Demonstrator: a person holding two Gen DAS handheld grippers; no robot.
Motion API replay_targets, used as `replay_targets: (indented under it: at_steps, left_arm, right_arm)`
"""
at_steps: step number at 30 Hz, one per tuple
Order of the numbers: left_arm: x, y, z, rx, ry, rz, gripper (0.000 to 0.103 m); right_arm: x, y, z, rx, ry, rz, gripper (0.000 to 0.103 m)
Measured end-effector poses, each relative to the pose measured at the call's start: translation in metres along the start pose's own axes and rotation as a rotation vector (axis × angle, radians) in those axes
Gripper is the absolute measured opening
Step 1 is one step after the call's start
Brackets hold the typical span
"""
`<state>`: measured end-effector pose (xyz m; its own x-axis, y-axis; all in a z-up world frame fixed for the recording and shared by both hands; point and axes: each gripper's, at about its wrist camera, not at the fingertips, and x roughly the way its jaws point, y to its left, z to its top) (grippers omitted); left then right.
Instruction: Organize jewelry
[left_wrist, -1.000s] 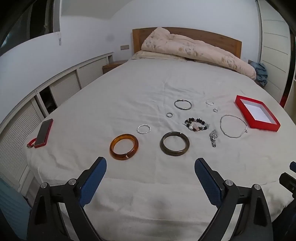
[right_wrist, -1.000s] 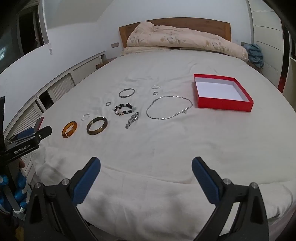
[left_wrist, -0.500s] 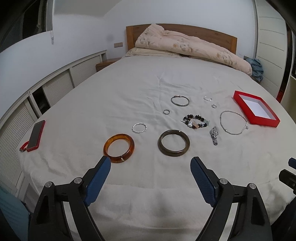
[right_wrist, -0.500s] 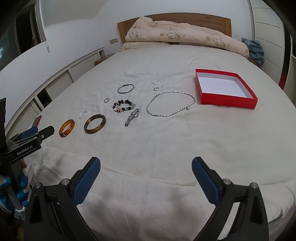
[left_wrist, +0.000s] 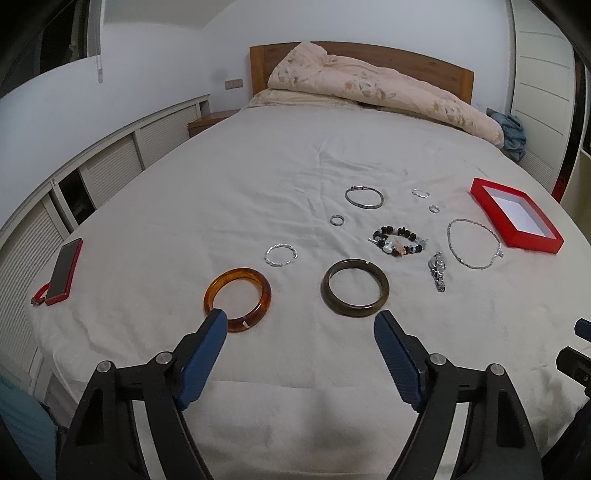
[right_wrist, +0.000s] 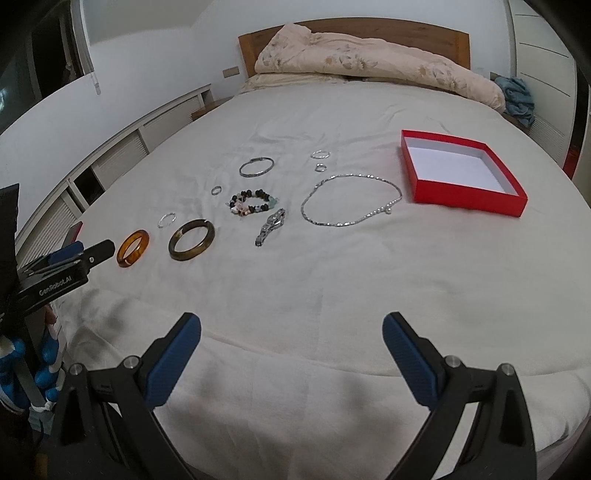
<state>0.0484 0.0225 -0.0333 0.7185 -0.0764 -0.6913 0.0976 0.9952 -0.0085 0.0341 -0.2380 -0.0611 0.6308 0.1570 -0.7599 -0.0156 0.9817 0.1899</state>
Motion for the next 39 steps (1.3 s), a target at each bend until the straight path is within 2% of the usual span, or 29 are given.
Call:
replay_targets:
  at_steps: [4, 11, 25, 39]
  left_arm:
    - [0.005, 0.005, 0.001, -0.001, 0.021, -0.007, 0.078]
    - [0.009, 0.007, 0.009, 0.014, 0.006, -0.012, 0.078]
    - [0.004, -0.008, 0.013, 0.047, 0.022, -0.028, 0.078]
    - [-0.014, -0.021, 0.011, 0.069, -0.004, -0.05, 0.078]
  right_arm:
    - [0.004, 0.003, 0.002, -0.005, 0.005, 0.01, 0.098]
    - [0.006, 0.006, 0.003, -0.008, 0.007, 0.02, 0.097]
    - [0.005, 0.008, 0.004, -0.012, 0.002, 0.02, 0.097]
    - [-0.016, 0.016, 0.004, -0.032, -0.026, 0.017, 0.097]
